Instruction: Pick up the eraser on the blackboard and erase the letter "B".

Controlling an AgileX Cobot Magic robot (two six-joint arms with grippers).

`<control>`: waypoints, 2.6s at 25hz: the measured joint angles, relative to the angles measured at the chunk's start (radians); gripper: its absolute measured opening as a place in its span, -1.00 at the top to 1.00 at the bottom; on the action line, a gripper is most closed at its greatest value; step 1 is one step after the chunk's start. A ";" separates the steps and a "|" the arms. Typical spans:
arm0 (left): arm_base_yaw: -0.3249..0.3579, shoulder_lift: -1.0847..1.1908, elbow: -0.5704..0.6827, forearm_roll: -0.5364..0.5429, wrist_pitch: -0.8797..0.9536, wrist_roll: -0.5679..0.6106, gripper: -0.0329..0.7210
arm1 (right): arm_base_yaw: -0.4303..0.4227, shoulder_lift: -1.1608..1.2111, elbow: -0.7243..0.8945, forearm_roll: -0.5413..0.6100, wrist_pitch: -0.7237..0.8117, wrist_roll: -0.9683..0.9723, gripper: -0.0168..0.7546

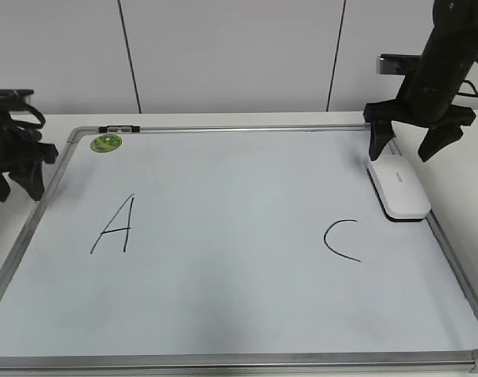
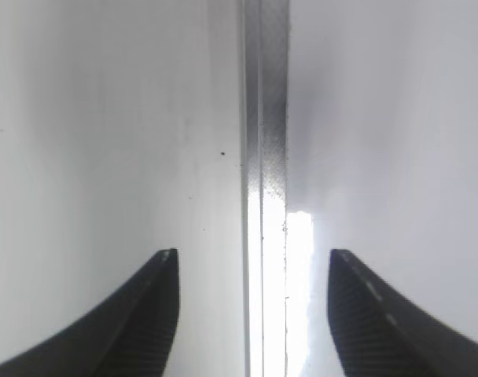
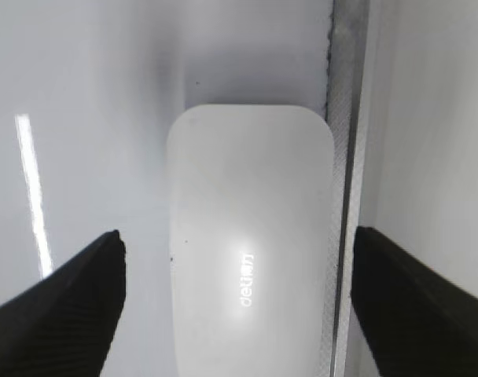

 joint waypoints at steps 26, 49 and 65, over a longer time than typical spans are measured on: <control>-0.017 -0.421 0.028 0.029 0.100 0.001 -0.54 | 0.103 -0.348 -0.004 -0.058 0.026 0.050 -0.44; -0.045 -1.260 0.627 0.061 0.094 -0.027 -0.51 | 0.206 -1.003 0.759 -0.083 -0.112 0.112 -0.43; -0.100 -1.835 0.894 0.048 0.226 -0.035 -0.51 | 0.206 -1.921 1.333 -0.098 -0.072 0.116 -0.43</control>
